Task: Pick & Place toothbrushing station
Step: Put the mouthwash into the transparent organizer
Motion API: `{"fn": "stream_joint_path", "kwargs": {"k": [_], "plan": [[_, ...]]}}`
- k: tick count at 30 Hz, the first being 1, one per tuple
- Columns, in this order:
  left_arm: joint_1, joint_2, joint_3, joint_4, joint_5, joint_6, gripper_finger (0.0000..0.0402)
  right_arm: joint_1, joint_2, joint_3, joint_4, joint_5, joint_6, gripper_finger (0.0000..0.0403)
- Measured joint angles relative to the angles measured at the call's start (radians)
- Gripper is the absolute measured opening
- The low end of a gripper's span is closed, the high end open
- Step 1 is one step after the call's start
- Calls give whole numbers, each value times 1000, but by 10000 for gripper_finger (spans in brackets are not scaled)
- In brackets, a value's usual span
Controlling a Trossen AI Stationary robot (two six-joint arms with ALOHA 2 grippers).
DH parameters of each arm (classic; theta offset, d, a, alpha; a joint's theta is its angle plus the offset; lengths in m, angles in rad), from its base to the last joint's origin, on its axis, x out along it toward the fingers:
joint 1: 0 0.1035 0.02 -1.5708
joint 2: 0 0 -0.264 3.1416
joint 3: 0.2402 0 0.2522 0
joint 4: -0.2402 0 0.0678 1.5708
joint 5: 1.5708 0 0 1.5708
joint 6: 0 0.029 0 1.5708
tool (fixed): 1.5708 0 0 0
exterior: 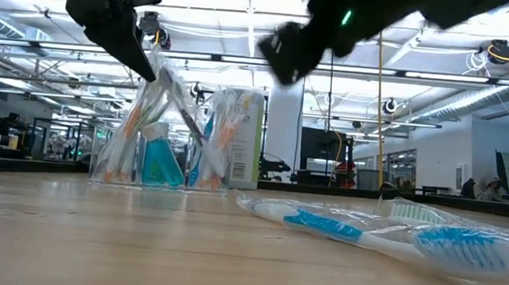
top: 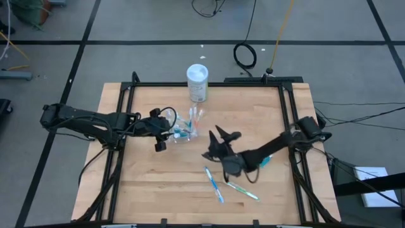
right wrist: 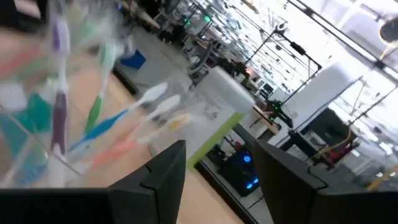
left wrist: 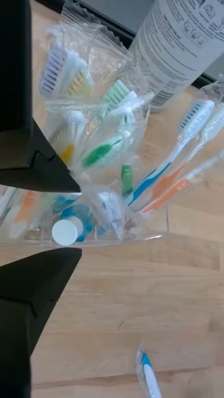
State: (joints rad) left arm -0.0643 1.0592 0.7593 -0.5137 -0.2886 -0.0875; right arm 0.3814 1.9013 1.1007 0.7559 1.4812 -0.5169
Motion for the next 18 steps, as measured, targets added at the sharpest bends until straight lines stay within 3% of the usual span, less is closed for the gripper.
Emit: {"fn": "stream_joint_path", "kwargs": {"k": [4, 9, 11, 14, 18], "plan": [[0, 0, 0, 0, 0, 0, 161, 70, -89, -31, -5, 16, 70, 170], [0, 1, 0, 2, 1, 10, 161, 135, -216, -173, -5, -13, 317, 152], [0, 1, 0, 4, 1, 17, 161, 144, -270, -254, -5, -80, 431, 149], [0, 1, 0, 12, 2, 30, 161, 136, -359, -381, -7, -274, 629, 150], [0, 1, 0, 36, 2, 33, 161, 60, -451, -492, -16, -445, 842, 157]]}}
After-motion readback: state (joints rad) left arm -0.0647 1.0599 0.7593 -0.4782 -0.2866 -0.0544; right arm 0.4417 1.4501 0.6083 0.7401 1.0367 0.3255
